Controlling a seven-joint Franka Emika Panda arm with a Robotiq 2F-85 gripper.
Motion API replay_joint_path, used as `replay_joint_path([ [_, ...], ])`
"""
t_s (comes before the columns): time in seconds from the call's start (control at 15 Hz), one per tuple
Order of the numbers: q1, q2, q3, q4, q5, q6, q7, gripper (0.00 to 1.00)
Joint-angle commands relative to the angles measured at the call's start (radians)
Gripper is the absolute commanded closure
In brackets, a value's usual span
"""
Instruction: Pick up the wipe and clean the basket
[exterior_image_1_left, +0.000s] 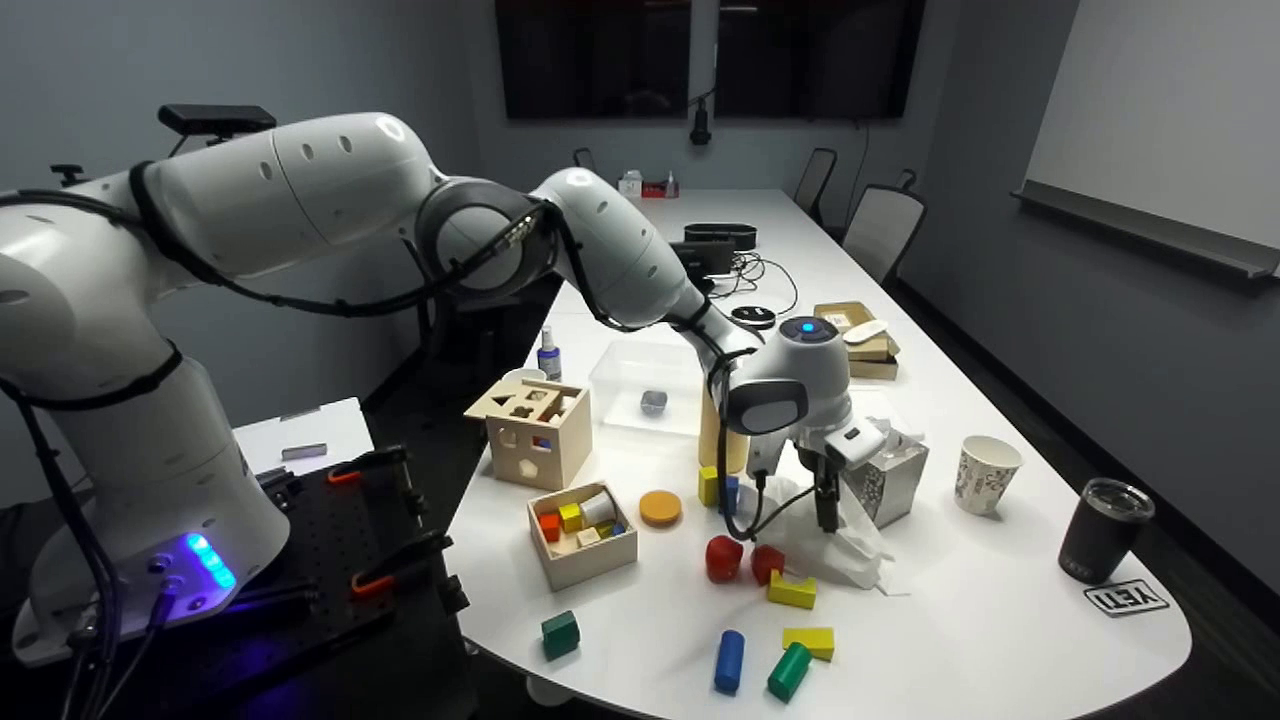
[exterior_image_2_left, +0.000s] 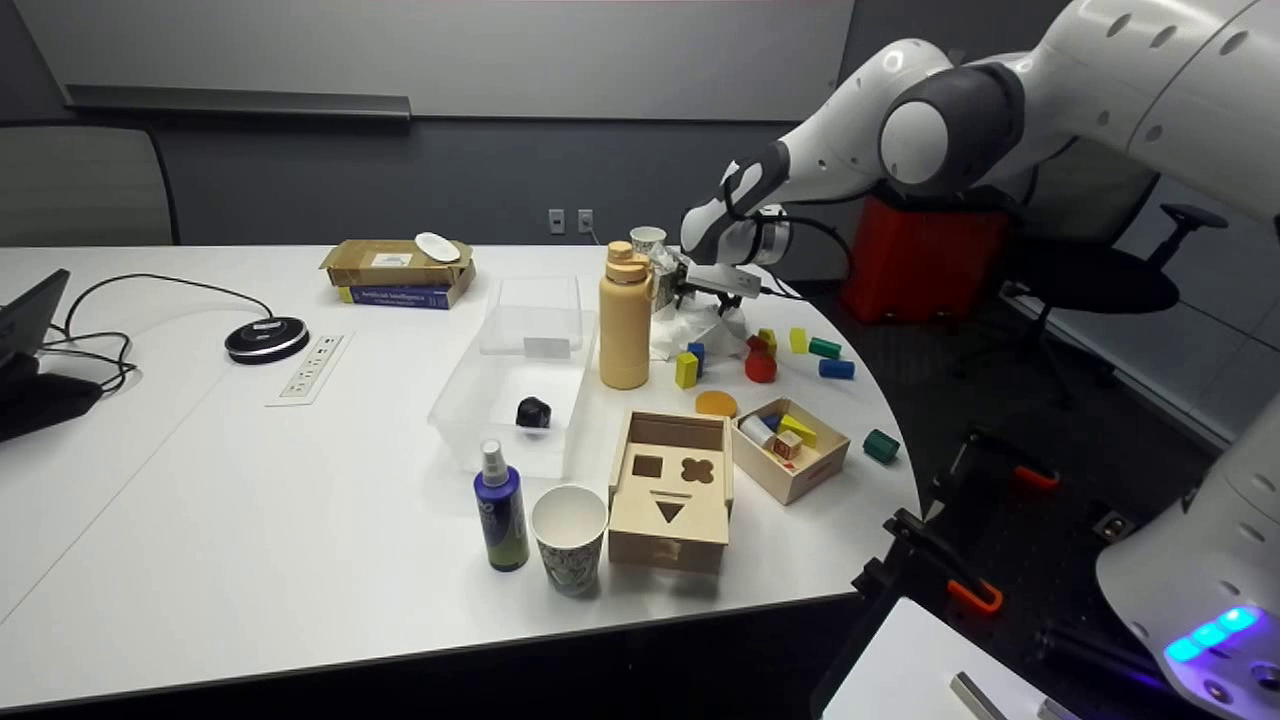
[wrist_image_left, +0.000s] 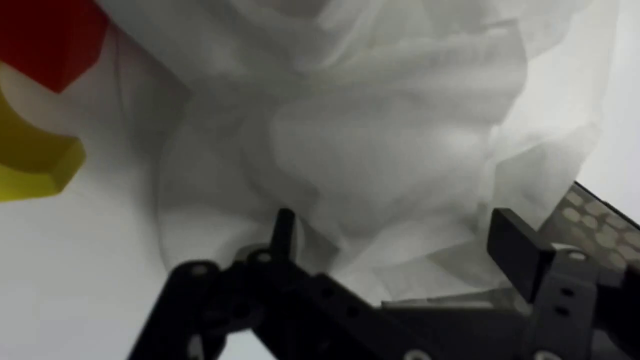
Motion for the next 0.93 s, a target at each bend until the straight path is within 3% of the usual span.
replay_joint_path([
  [0.0,-0.001,0.091,-0.022,0.129,-0.025,-0.045,0.069,0.32],
  [0.53,-0.004,0.132,-0.034,0.203,-0.029,-0.056,0.114,0.95],
  [0.6,0.007,0.117,-0.050,0.191,-0.010,-0.065,0.128,1.00],
  [0.87,0.037,0.025,-0.082,0.129,-0.012,-0.108,0.187,0.99],
])
